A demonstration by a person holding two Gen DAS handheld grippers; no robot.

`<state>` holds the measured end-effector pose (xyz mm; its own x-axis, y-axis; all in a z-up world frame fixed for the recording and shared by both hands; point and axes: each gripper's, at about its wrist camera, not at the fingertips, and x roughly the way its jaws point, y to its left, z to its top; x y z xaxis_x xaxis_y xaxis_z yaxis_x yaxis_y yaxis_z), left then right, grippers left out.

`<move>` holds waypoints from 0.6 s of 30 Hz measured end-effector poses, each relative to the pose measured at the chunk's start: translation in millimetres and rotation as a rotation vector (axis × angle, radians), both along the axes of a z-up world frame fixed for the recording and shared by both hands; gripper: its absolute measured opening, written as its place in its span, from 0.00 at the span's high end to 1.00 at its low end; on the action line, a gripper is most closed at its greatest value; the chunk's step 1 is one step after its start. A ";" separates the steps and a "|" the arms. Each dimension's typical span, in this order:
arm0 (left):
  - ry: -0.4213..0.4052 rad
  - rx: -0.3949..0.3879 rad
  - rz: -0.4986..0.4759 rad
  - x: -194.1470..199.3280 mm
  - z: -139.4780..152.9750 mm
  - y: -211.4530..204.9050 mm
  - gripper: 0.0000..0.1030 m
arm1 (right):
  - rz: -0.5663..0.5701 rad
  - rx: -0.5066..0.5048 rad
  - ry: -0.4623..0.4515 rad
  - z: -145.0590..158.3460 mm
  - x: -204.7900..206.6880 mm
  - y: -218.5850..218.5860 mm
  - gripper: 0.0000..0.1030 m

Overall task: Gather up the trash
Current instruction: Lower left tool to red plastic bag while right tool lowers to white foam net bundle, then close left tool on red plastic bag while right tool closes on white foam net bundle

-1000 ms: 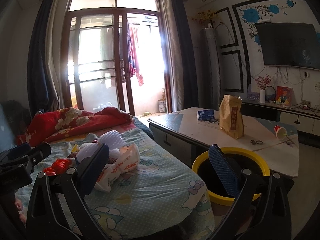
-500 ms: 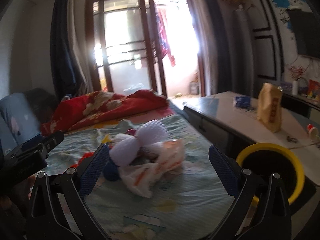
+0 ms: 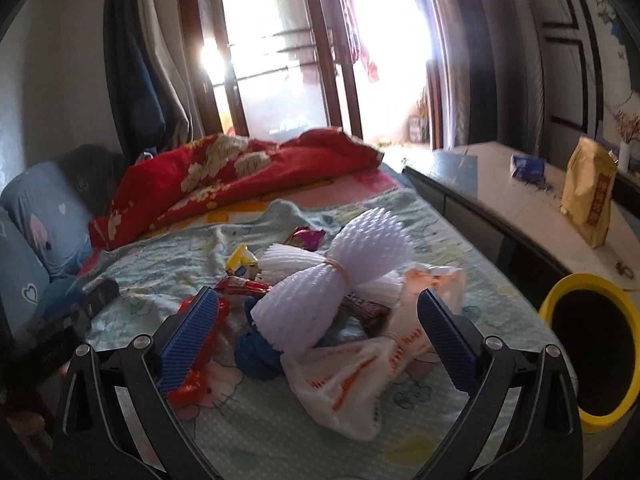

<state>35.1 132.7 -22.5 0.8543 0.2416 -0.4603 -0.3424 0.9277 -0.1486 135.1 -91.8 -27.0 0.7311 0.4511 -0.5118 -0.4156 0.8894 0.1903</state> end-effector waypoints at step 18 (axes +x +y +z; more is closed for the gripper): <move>0.204 -0.175 -0.298 24.5 -53.4 -19.8 0.31 | 0.032 0.073 0.227 -30.8 44.9 16.6 0.62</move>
<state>59.6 112.9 -75.9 0.7620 -0.1001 -0.6398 -0.1007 0.9577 -0.2697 180.1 -75.3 -57.8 0.5856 0.5144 -0.6265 -0.3827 0.8568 0.3457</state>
